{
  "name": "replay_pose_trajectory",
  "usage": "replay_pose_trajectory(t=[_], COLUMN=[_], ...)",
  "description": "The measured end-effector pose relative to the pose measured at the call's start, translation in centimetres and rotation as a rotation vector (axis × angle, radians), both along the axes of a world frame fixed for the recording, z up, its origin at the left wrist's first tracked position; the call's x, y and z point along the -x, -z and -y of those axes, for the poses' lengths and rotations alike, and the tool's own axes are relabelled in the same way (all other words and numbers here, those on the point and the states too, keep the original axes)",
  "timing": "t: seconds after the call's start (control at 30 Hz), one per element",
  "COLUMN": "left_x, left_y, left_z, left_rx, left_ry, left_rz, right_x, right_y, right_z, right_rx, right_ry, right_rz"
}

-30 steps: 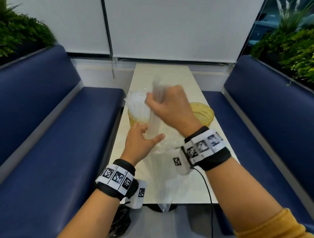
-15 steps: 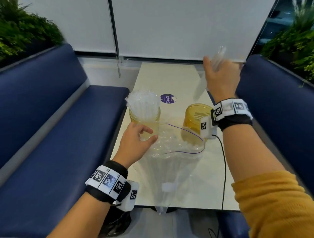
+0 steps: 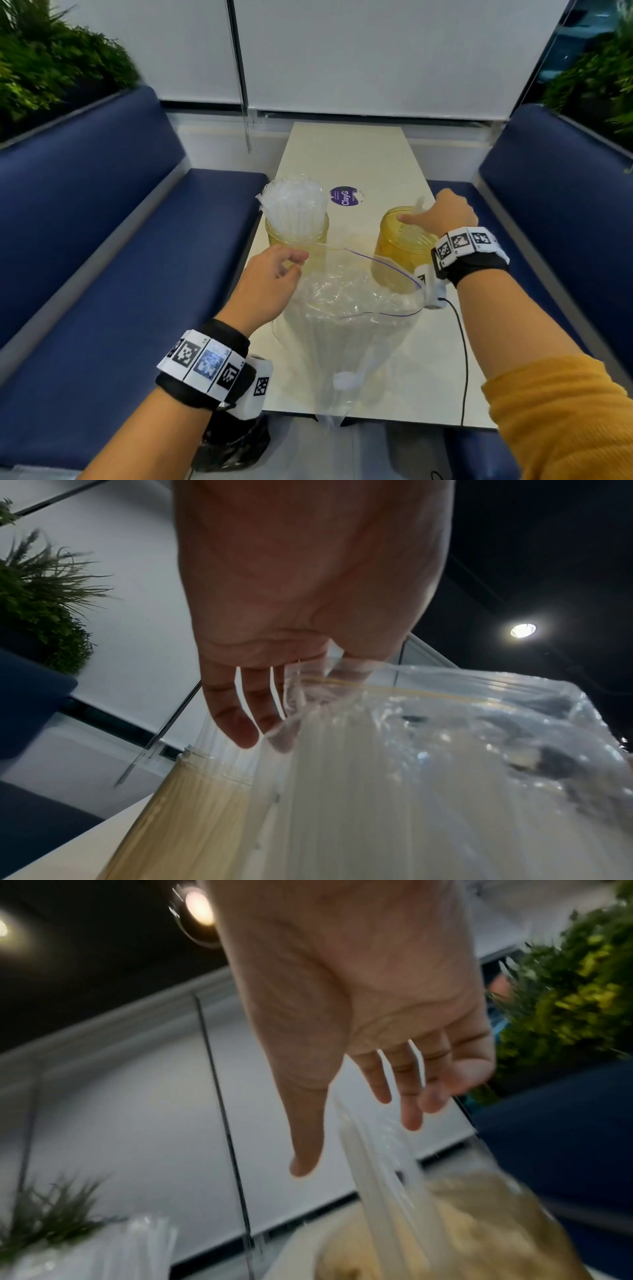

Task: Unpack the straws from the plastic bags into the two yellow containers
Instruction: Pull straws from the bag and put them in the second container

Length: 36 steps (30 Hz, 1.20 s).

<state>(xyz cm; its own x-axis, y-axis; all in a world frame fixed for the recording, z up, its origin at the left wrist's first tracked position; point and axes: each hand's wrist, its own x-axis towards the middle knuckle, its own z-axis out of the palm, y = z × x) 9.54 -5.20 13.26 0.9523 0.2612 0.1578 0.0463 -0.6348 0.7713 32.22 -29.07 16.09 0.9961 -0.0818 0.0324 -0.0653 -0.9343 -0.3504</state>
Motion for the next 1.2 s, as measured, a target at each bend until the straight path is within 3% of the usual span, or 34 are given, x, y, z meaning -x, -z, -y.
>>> replay_pose_trajectory(t=[0.1,0.2,0.27,0.37,0.47,0.53,0.87,1.1,1.2], left_x=[0.1,0.0,-0.1,0.0,0.2,0.4,0.9,1.3,1.2], left_y=[-0.2,-0.4,-0.5,-0.6,-0.6,-0.6,-0.5,-0.2,0.0], left_z=[-0.3,-0.3,-0.3,-0.4,-0.4,-0.3,-1.1,-0.9,-0.4], left_rx=[0.004,0.01,0.015,0.029,0.018,0.013,0.077,0.006,0.014], left_ry=[0.002,0.009,0.017,0.032,0.042,0.036,0.021,0.1,0.058], left_rz=[-0.012,-0.022,-0.029,-0.026,-0.044,-0.048,-0.047,-0.052,-0.048], right_x=[2.3,7.0,10.7,14.8,16.4,17.1,17.1,16.1,16.3], right_y=[-3.8,-7.4,-8.3,-6.8,-3.6,-2.3,-1.5,-3.6,-5.1], right_z=[-1.1,-4.2,-6.4,-8.4,-9.3,-9.9,-10.5,-10.6,-11.0], right_rx=[0.077,0.015,0.003,0.284,0.611,0.671,0.647,0.568,0.531], right_ry=[-0.098,-0.4,-0.635,-0.836,-0.812,-0.781,-0.957,-0.898,-0.898], right_rz=[0.179,0.433,0.388,0.196,0.154,0.174,0.208,0.291,0.352])
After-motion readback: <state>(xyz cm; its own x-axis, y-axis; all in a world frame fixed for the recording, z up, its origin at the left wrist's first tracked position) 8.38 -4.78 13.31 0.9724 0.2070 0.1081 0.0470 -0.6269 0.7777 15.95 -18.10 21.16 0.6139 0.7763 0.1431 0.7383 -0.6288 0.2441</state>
